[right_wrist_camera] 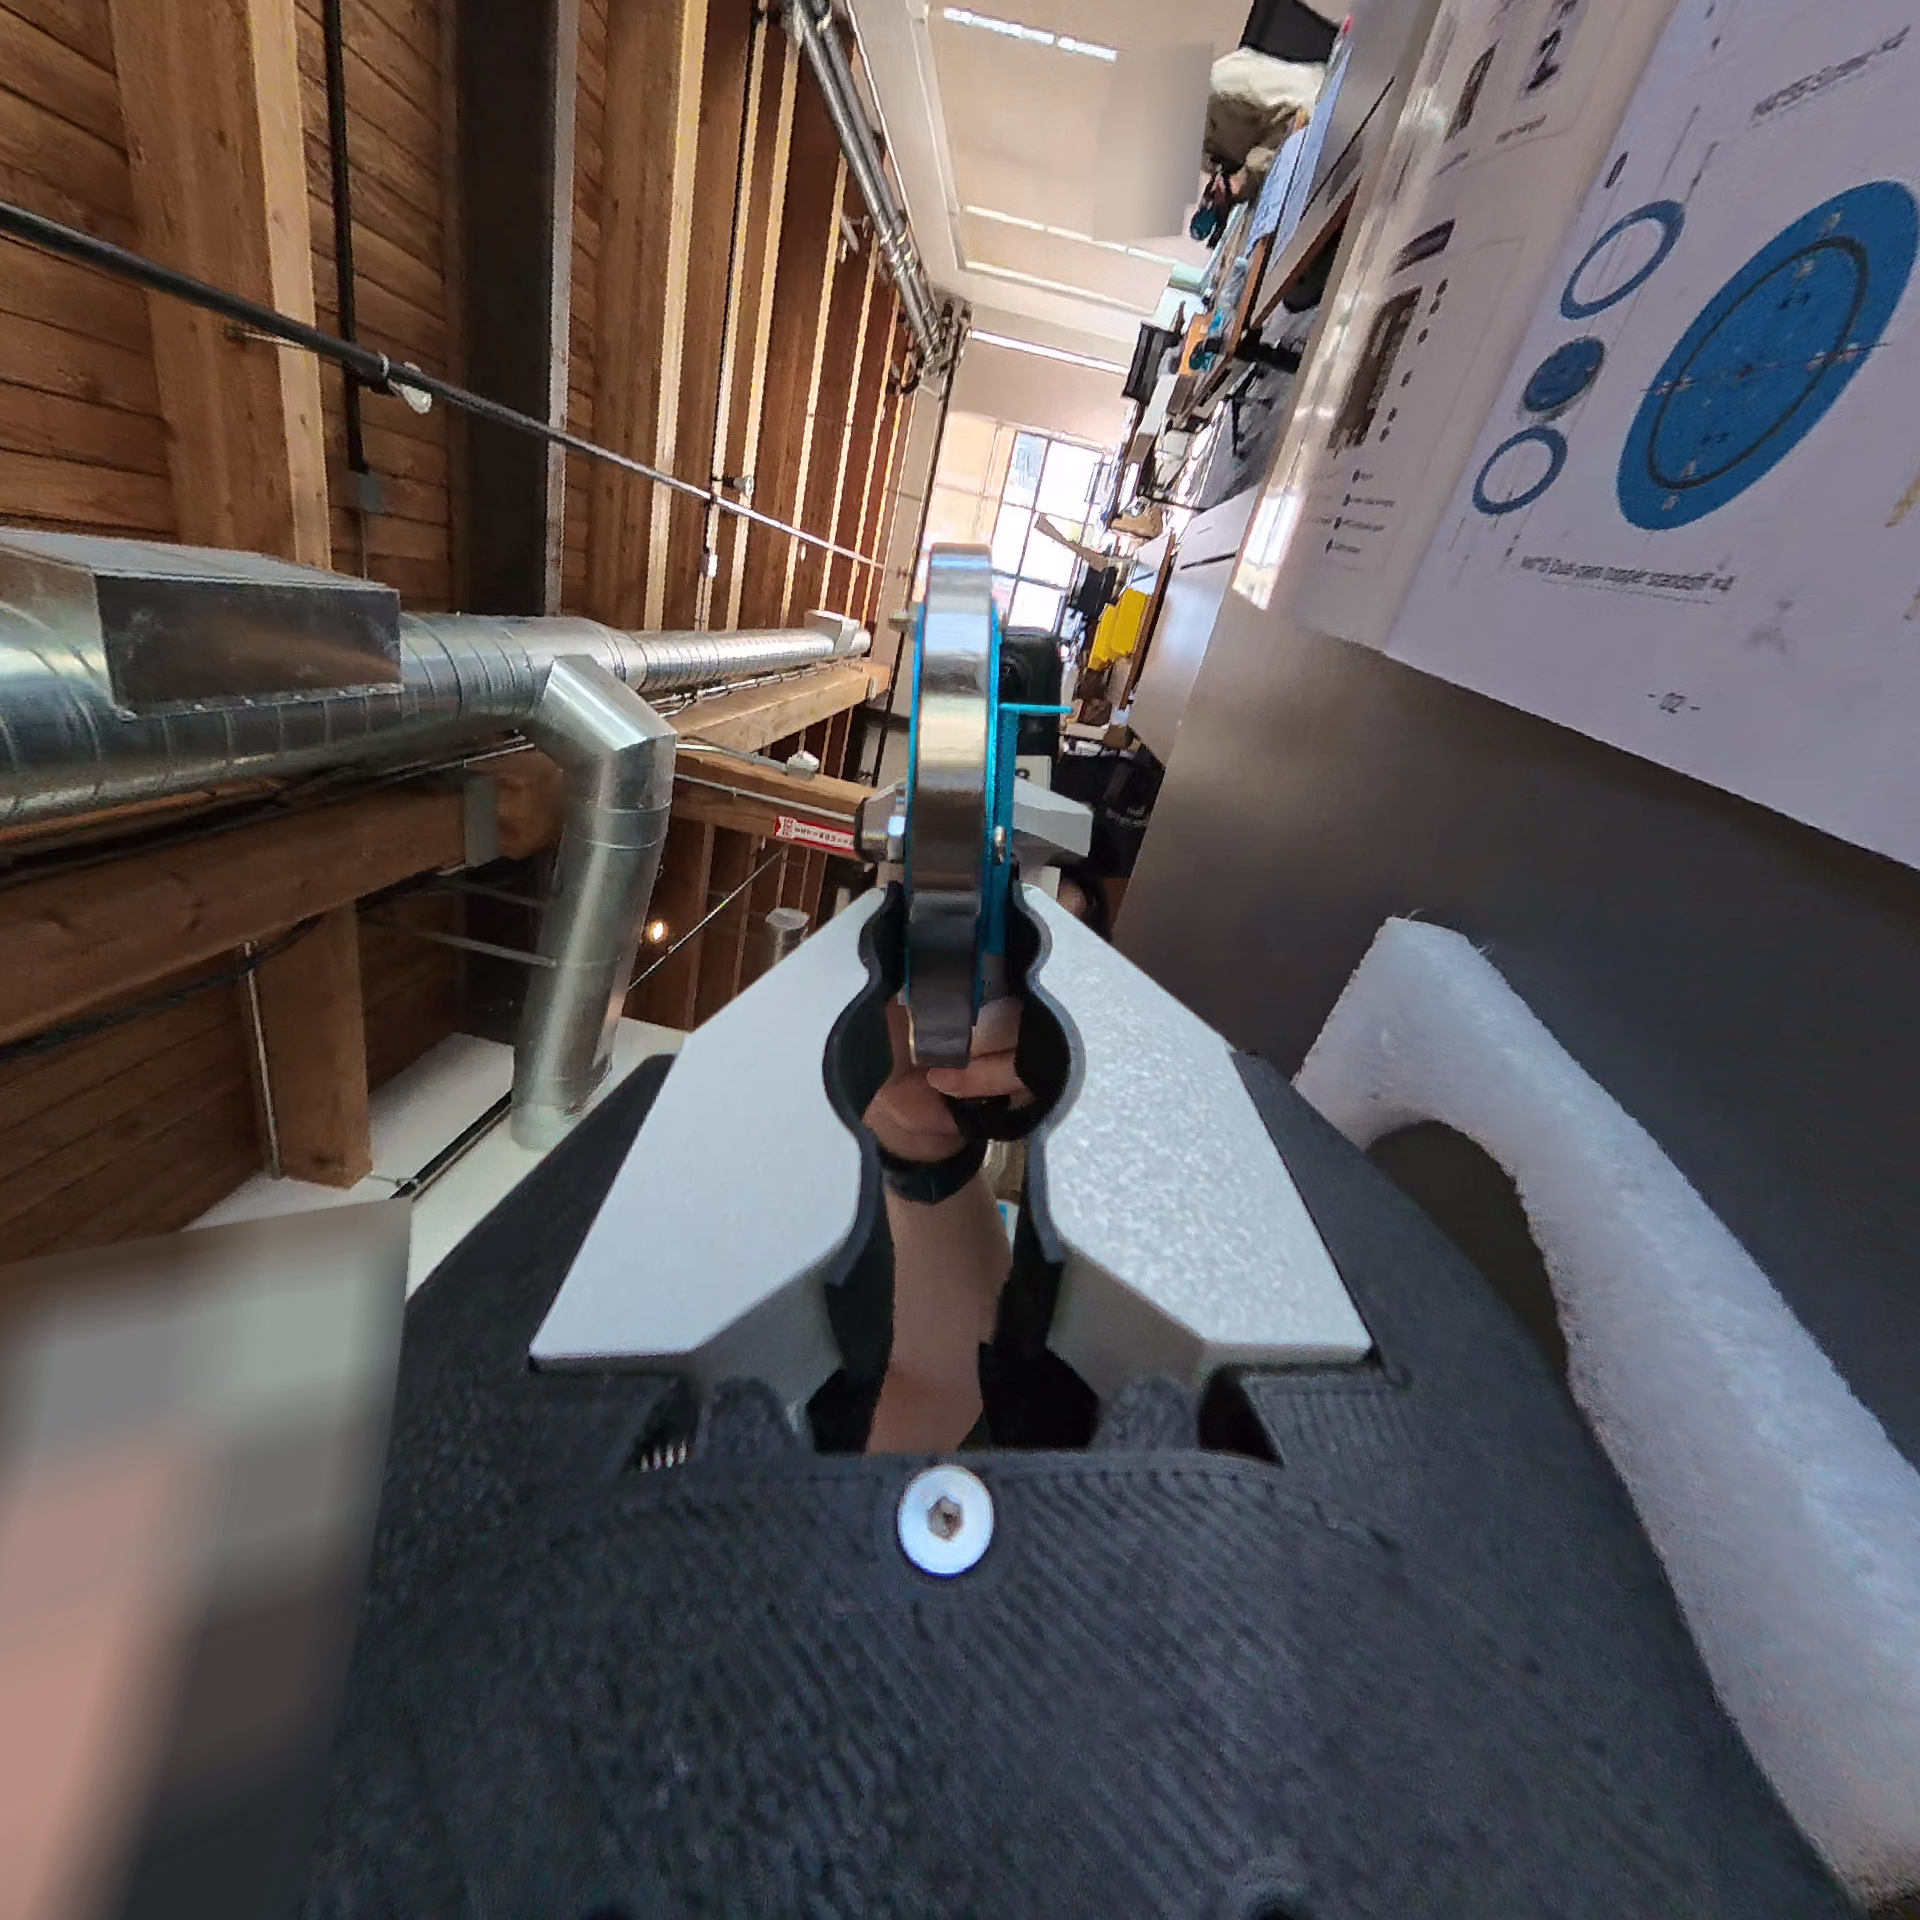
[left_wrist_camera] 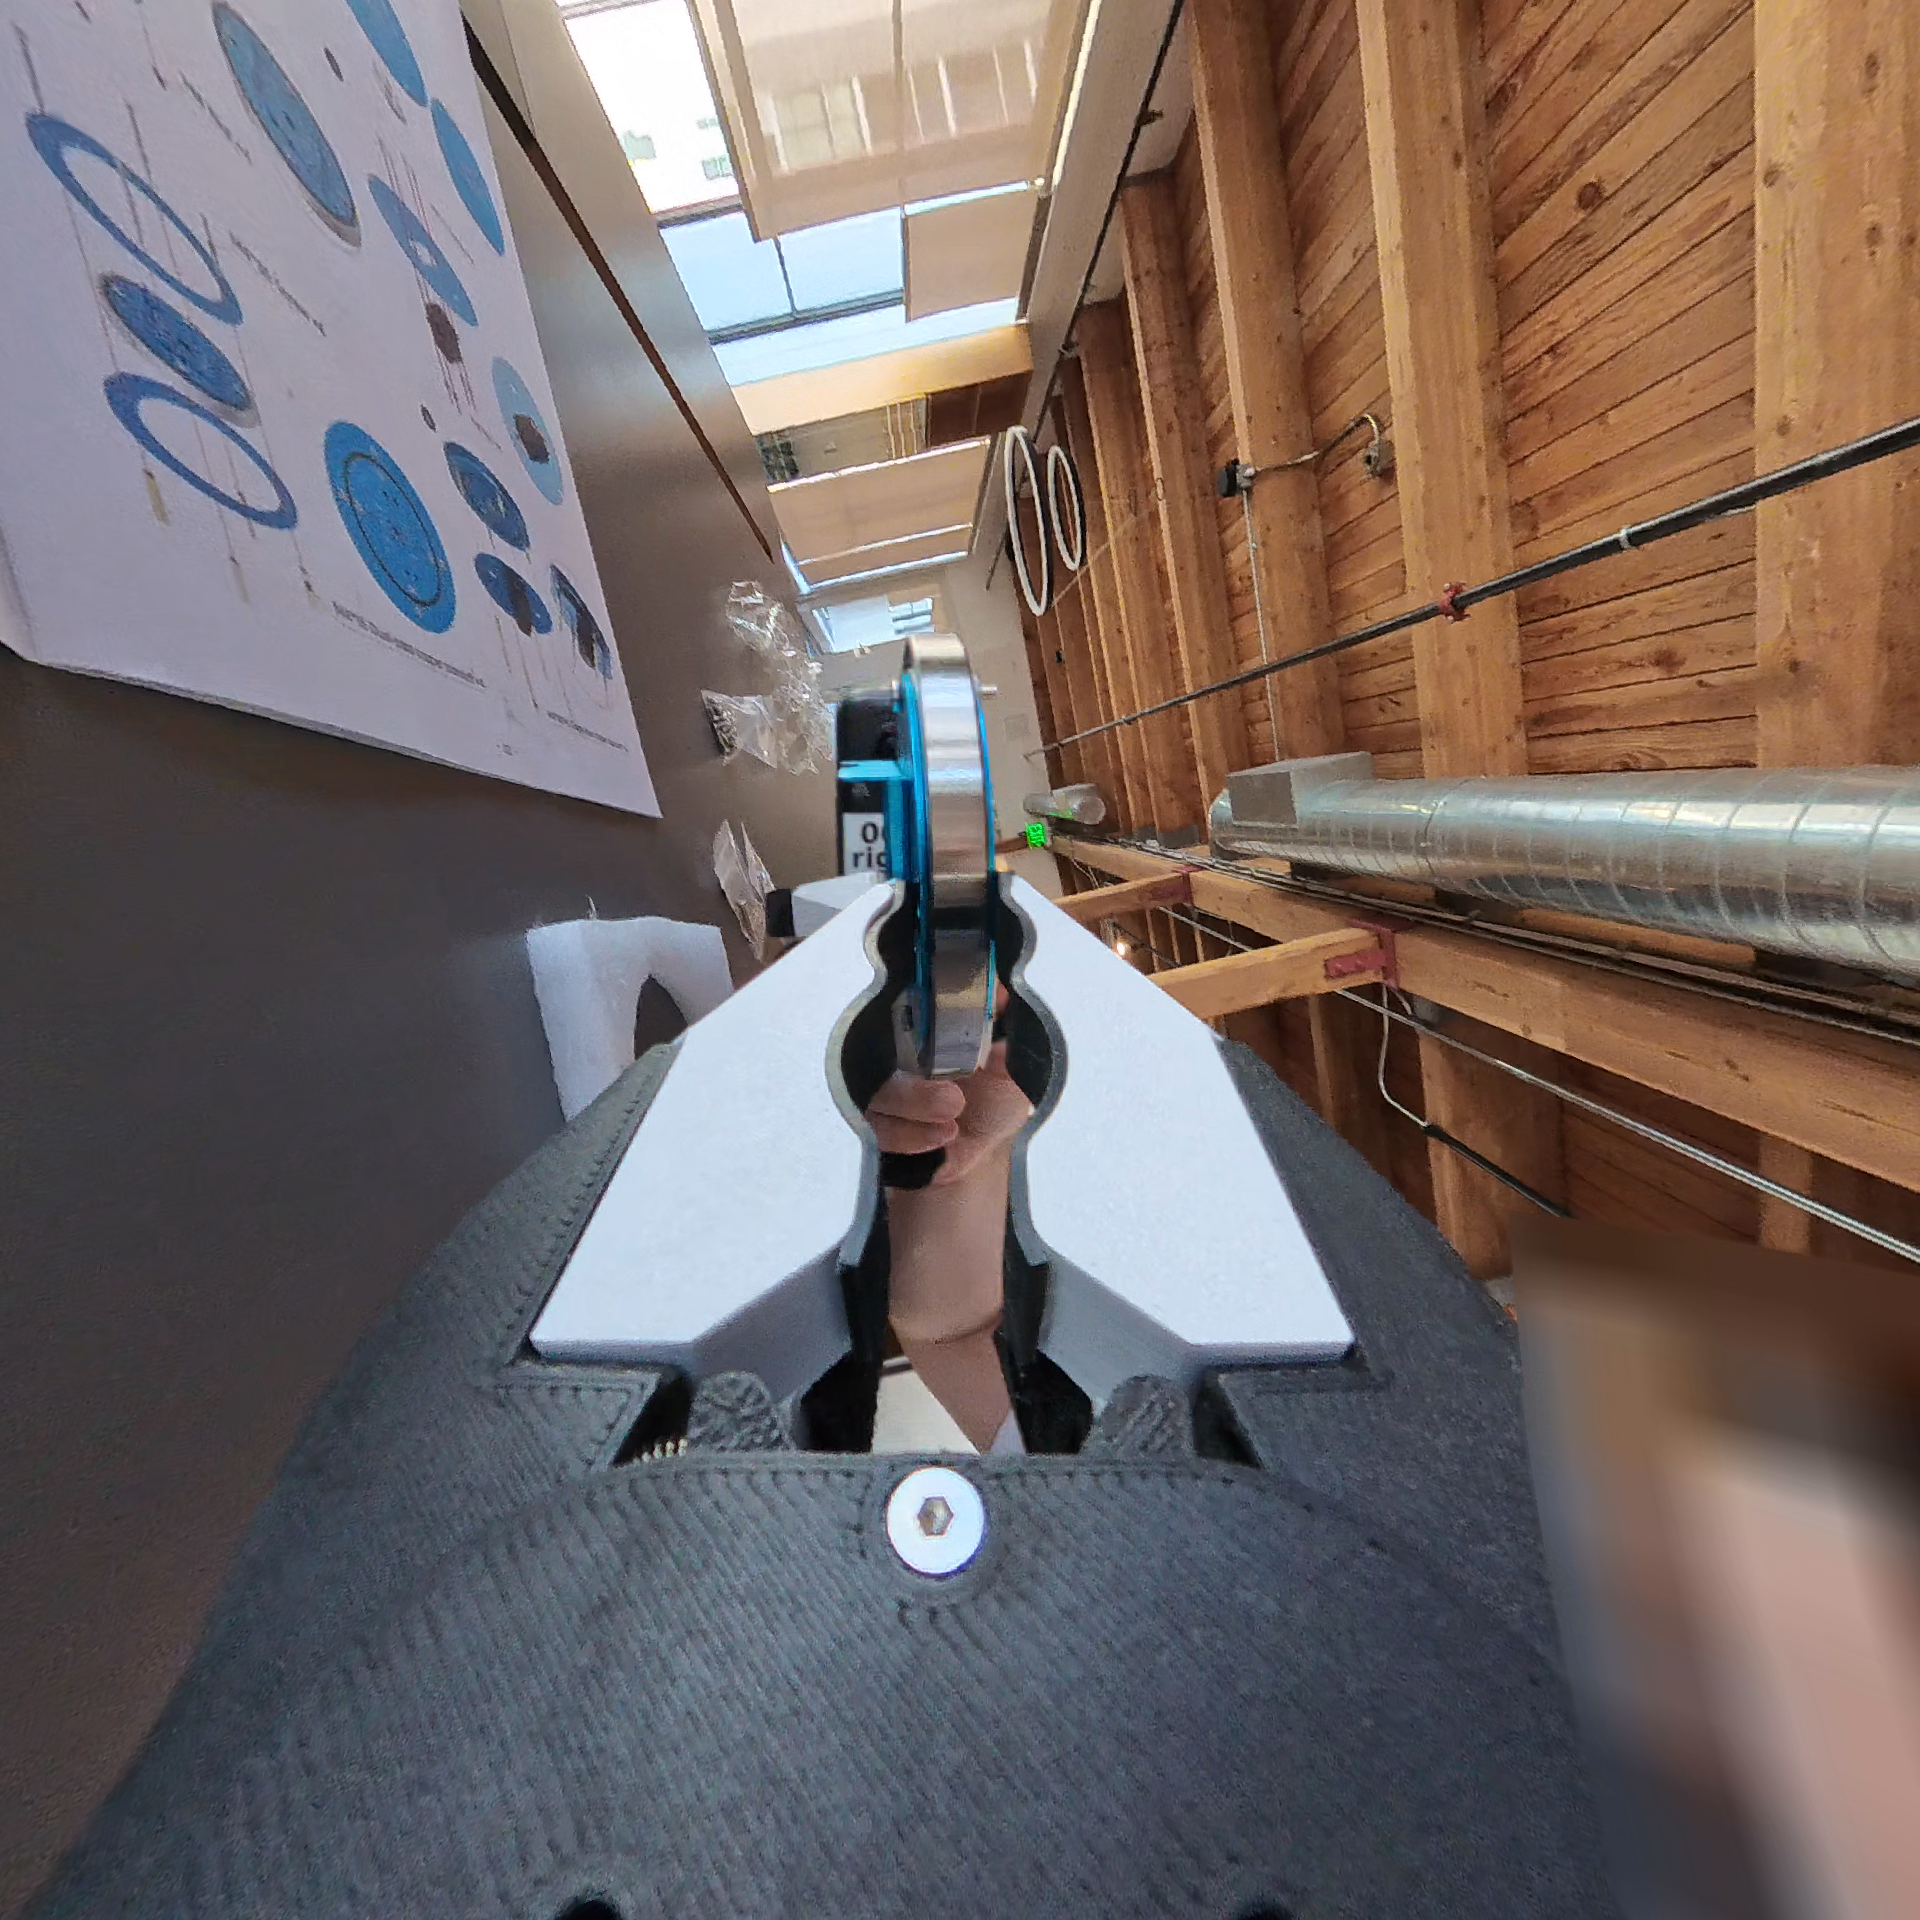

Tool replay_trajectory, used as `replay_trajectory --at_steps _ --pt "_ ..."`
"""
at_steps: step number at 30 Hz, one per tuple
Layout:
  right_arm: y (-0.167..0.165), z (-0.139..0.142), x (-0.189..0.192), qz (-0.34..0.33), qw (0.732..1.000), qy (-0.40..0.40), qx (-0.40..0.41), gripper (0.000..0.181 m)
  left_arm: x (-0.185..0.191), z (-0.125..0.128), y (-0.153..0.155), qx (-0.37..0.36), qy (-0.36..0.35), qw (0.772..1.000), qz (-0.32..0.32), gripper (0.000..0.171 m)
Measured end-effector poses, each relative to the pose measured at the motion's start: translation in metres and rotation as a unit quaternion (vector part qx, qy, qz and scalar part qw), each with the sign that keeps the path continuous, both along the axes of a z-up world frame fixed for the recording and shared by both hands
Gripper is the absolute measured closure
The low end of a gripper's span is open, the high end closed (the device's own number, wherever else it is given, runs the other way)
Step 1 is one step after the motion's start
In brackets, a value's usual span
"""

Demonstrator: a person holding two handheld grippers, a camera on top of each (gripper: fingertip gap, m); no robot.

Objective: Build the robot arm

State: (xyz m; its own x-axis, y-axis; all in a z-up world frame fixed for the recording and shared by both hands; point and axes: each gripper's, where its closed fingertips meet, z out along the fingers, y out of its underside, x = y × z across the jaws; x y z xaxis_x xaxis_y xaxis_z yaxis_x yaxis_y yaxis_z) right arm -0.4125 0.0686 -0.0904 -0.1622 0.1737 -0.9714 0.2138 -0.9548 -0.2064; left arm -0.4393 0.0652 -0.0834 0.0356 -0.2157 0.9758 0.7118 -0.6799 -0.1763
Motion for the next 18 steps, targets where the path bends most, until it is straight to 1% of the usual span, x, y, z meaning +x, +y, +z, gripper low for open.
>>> replay_trajectory --at_steps 3,4,6,7,9,12,14,16,18 --pt "-0.003 -0.001 0.002 0.022 0.999 0.006 -0.034 0.165 0.002 0.002 -0.003 0.007 -0.006 1.000 -0.007 0.156" --pt "-0.003 -0.002 0.003 0.032 0.998 0.008 -0.050 0.165 0.003 0.003 -0.005 0.011 -0.010 1.000 -0.018 0.152" --pt "-0.003 -0.005 0.006 0.054 0.996 0.004 -0.073 0.166 0.000 -0.002 -0.007 0.001 0.002 0.999 -0.036 0.130" --pt "-0.003 -0.008 0.008 0.069 0.995 -0.002 -0.076 0.166 -0.003 -0.006 -0.007 -0.004 0.013 0.999 -0.043 0.123" --pt "-0.003 -0.012 0.011 0.104 0.991 -0.018 -0.081 0.166 -0.006 -0.011 -0.008 -0.016 0.022 0.997 -0.073 0.117" --pt "-0.001 -0.014 0.015 0.173 0.981 -0.032 -0.087 0.165 0.005 -0.017 -0.012 -0.033 0.033 0.987 -0.156 0.118" --pt "0.002 -0.014 0.016 0.214 0.973 -0.043 -0.081 0.165 0.013 -0.023 -0.013 -0.041 0.050 0.979 -0.195 0.120" --pt "0.002 -0.015 0.016 0.260 0.962 -0.057 -0.063 0.165 0.015 -0.018 -0.012 -0.032 0.034 0.975 -0.218 0.126" --pt "0.000 -0.016 0.018 0.310 0.947 -0.073 -0.049 0.165 0.014 -0.015 -0.010 -0.025 0.023 0.975 -0.222 0.126"
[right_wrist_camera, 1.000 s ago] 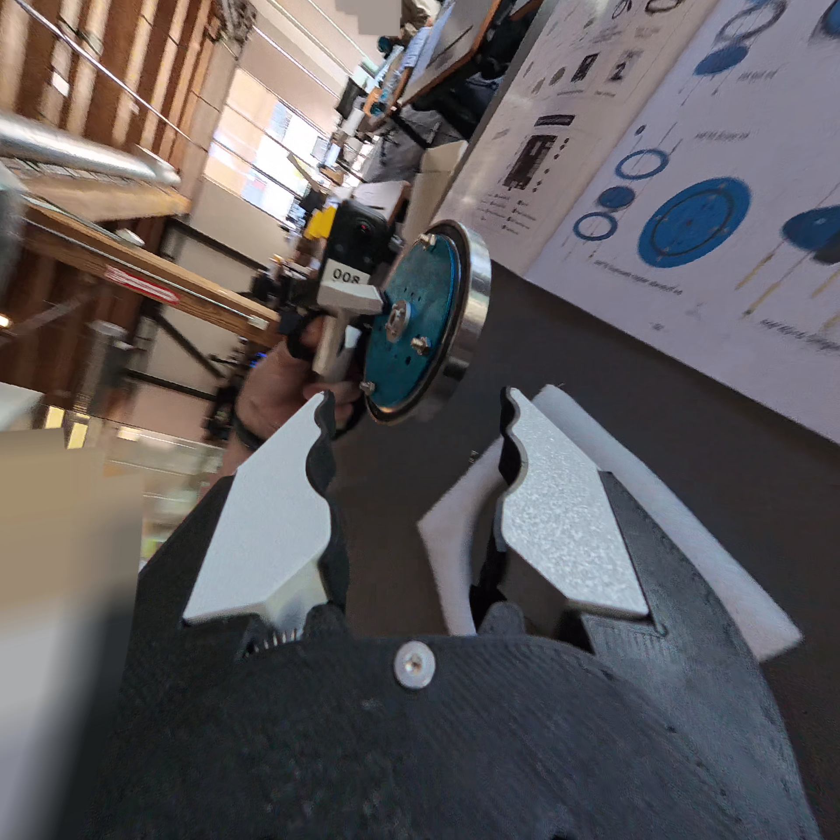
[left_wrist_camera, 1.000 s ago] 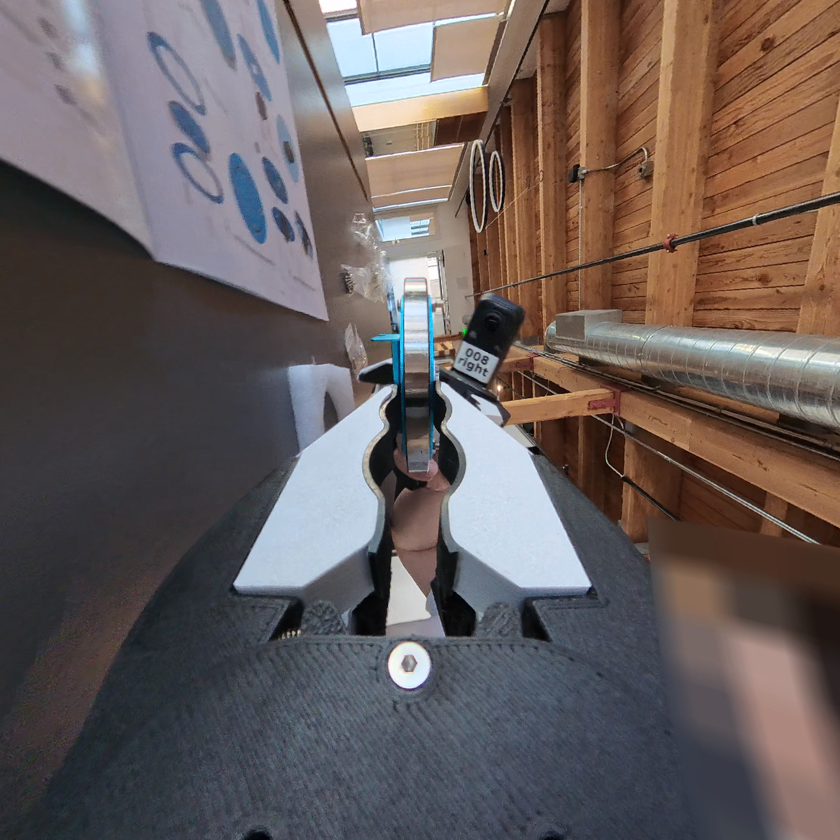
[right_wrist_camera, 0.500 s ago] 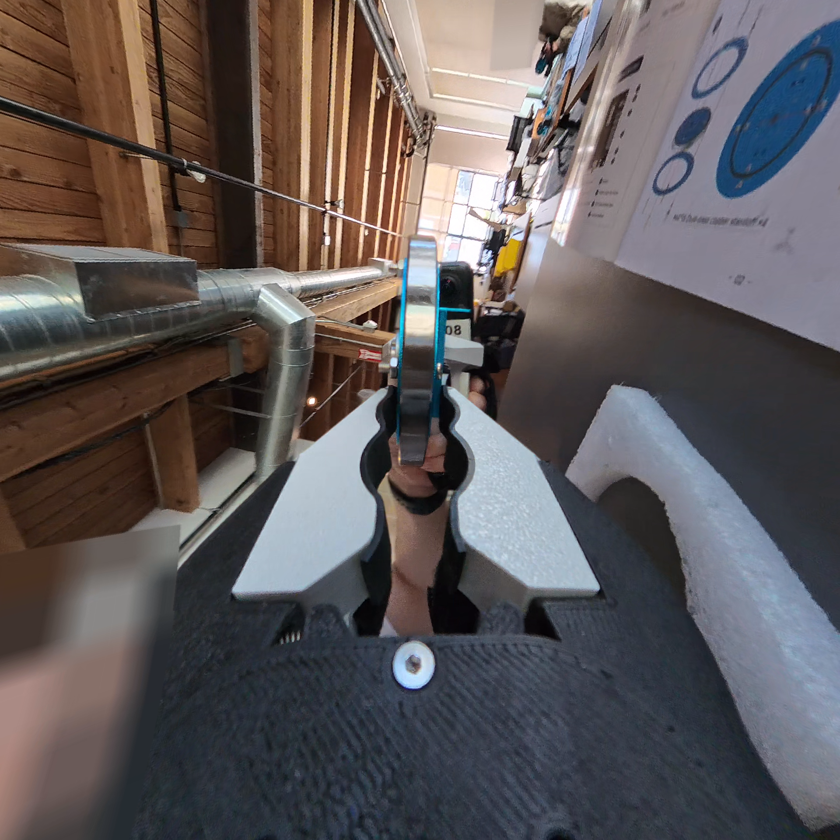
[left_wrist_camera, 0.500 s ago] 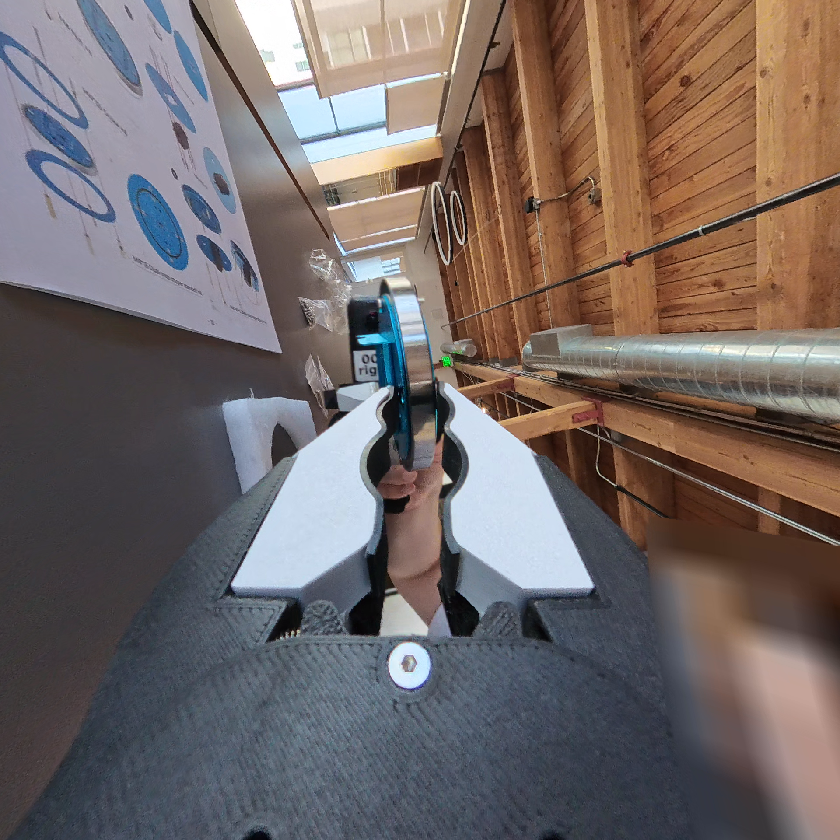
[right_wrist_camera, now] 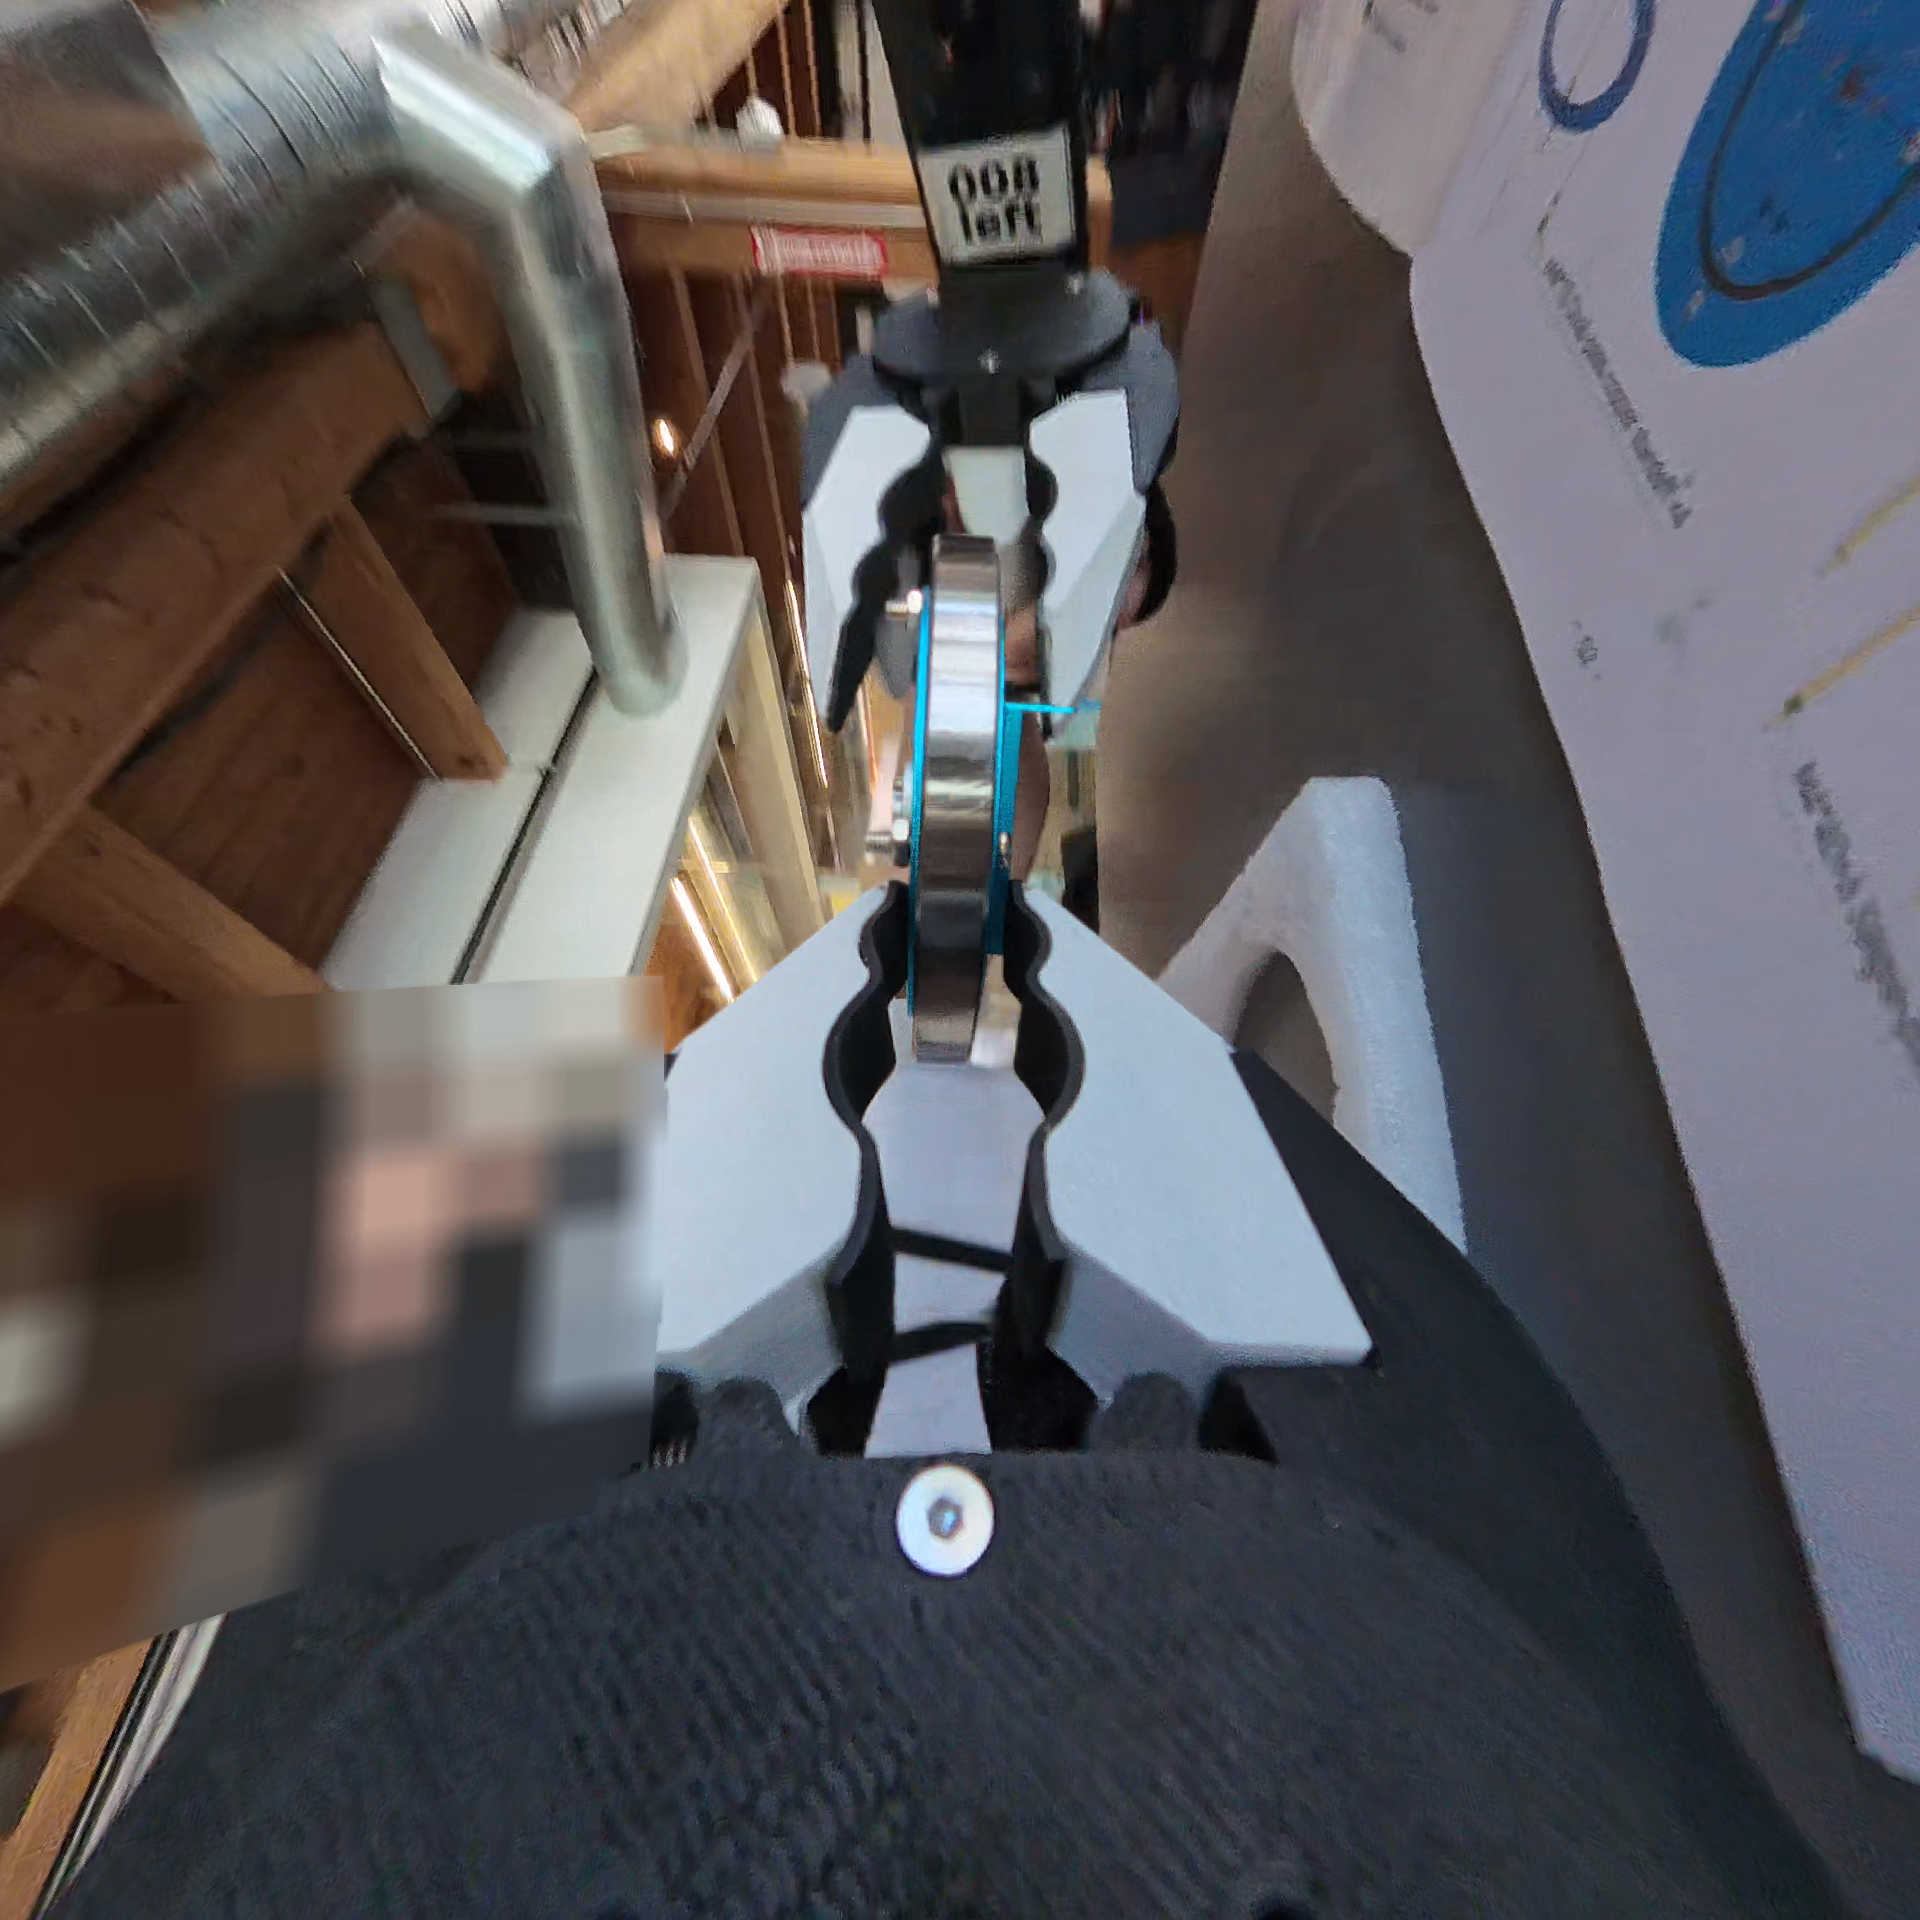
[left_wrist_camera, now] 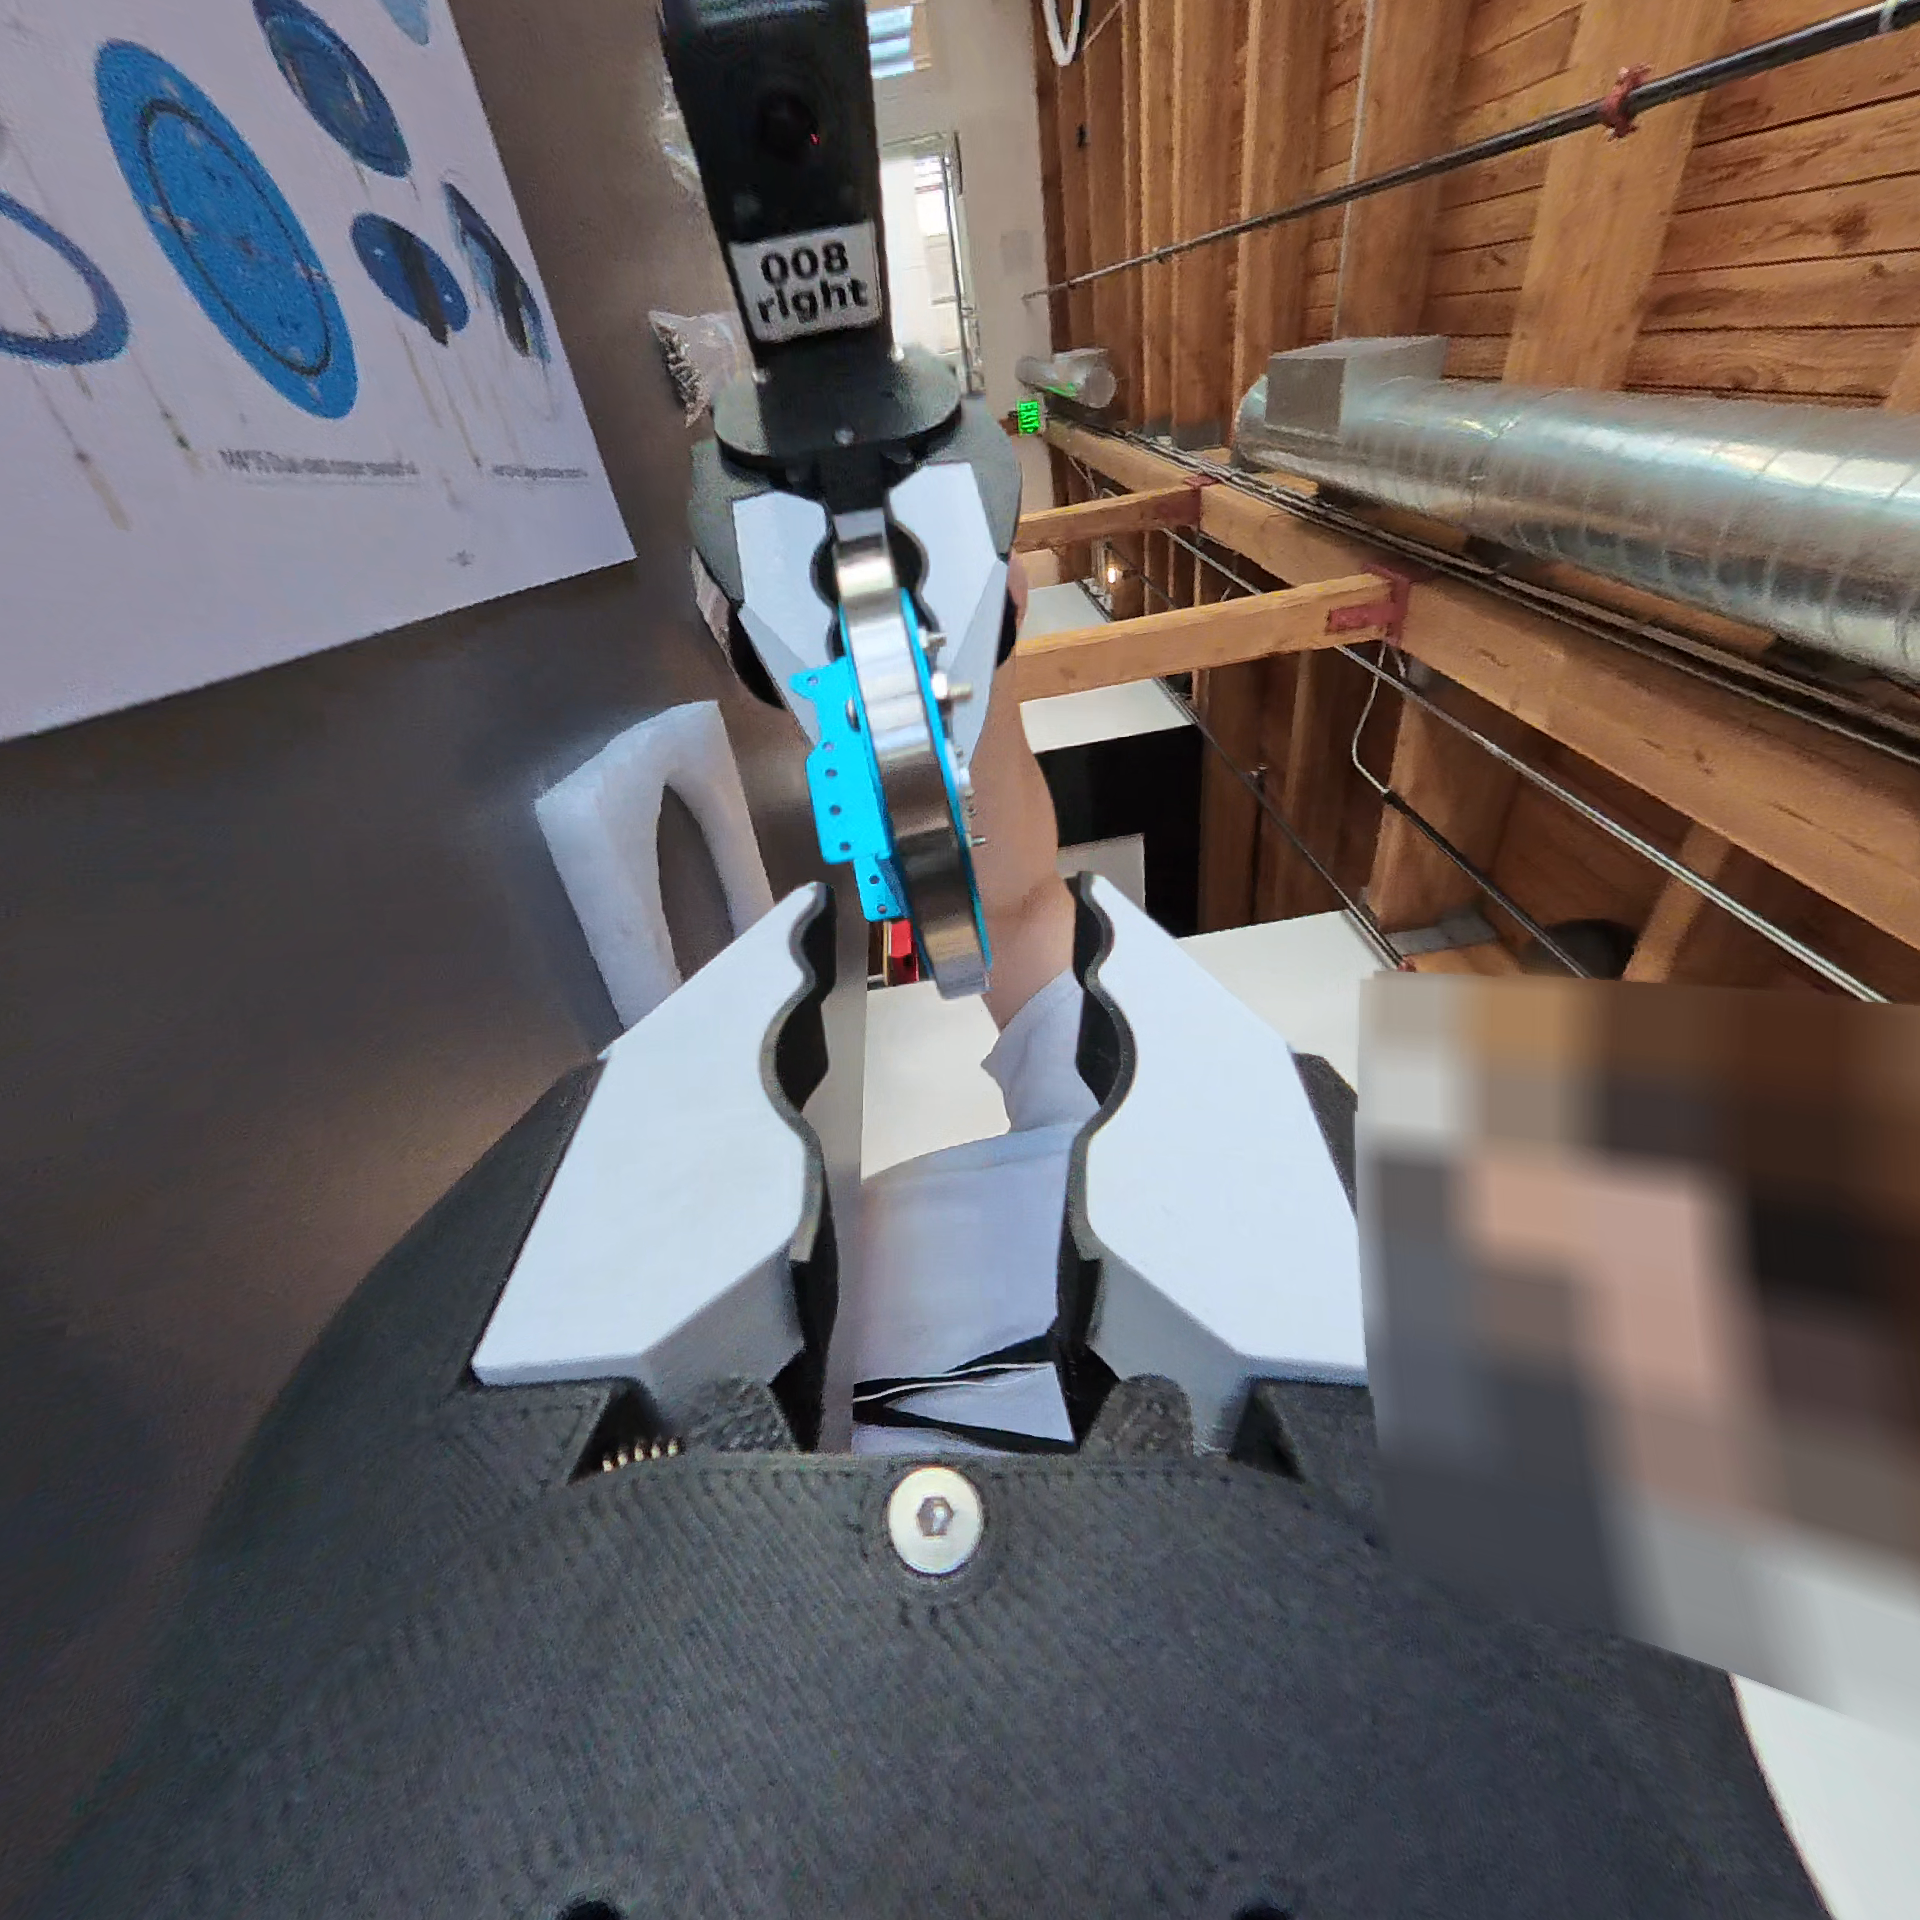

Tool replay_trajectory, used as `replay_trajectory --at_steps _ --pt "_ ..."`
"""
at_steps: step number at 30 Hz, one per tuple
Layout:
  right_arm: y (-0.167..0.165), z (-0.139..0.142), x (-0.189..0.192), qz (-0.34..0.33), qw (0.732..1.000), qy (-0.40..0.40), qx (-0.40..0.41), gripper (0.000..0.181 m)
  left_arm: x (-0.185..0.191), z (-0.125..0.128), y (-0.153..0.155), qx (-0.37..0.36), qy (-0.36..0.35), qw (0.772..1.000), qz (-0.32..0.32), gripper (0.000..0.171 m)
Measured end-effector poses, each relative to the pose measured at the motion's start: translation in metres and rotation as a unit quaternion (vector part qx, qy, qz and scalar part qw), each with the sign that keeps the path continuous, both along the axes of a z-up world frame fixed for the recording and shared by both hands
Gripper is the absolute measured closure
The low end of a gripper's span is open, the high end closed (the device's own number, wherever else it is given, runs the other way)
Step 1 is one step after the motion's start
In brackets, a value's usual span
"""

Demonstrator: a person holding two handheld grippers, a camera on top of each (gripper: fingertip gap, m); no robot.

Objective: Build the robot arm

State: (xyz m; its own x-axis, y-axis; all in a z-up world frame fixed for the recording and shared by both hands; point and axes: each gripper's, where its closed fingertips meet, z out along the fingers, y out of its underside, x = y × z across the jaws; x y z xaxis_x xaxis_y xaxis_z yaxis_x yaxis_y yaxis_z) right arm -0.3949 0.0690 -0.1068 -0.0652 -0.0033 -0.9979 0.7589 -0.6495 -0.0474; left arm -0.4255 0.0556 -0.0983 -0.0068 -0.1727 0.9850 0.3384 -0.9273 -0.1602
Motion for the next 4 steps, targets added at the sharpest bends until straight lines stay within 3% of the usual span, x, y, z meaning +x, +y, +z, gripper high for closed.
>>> replay_trajectory --at_steps 4 --pt "-0.0068 -0.0019 -0.0028 0.092 0.995 -0.012 0.018 0.165 -0.0098 -0.0097 0.0050 0.004 0.022 1.000 0.011 0.124"
